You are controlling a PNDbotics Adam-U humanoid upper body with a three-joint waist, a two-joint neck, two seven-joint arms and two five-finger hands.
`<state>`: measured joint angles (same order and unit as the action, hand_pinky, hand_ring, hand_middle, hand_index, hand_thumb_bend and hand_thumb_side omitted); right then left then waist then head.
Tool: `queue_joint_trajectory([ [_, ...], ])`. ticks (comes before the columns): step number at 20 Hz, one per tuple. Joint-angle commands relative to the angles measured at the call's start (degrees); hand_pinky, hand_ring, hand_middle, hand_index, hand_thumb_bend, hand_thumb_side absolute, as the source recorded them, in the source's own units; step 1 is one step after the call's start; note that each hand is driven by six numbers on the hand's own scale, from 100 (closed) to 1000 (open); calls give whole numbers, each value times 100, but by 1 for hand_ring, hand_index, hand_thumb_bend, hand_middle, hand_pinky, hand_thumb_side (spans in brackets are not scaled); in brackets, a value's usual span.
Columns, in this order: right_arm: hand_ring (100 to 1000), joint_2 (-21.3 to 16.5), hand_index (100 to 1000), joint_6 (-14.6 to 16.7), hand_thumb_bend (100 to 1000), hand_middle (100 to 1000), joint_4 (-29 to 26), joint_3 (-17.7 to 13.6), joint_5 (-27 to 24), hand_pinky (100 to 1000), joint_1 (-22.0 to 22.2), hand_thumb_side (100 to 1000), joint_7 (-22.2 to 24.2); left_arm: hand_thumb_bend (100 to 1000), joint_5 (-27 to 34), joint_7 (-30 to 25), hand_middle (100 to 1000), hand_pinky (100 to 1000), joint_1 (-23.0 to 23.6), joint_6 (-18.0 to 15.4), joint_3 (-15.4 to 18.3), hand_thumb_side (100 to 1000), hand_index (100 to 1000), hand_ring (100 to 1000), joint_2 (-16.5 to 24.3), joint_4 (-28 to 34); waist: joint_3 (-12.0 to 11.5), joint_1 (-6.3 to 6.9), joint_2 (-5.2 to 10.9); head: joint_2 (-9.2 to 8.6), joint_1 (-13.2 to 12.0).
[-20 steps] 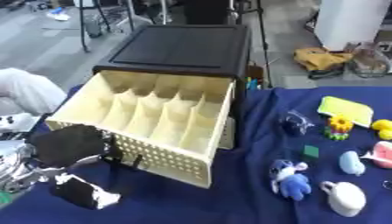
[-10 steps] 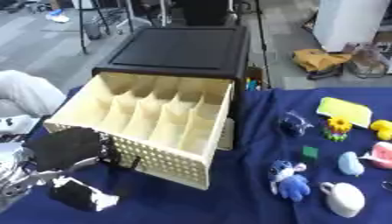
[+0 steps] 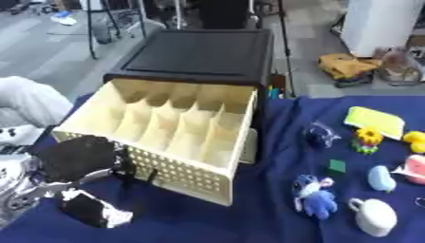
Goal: Pick up objects from table and place into drawer.
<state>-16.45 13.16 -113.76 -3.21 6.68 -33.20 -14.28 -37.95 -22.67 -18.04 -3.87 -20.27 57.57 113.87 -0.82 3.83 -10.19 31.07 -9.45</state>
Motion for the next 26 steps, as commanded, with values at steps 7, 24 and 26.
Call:
queue_joint_trajectory([
  [7,819,-124,723,-14,226,678,-83,-19,-81,742,-34,969,-2,395,72,-100,152,100,-234,-79,-172,724,436,121,-28,72,0,41,100,-18,-29],
  [24,820,-226,721,-81,216,677,-83,-6,-55,742,162,965,-6,408,-407,-571,161,100,-330,121,-127,729,462,129,-694,72,-303,282,281,218,99],
  [26,820,-228,721,-88,215,677,-83,-5,-52,742,175,964,-13,446,-389,-648,162,100,-339,131,-162,720,468,128,-726,72,-315,305,291,226,115],
])
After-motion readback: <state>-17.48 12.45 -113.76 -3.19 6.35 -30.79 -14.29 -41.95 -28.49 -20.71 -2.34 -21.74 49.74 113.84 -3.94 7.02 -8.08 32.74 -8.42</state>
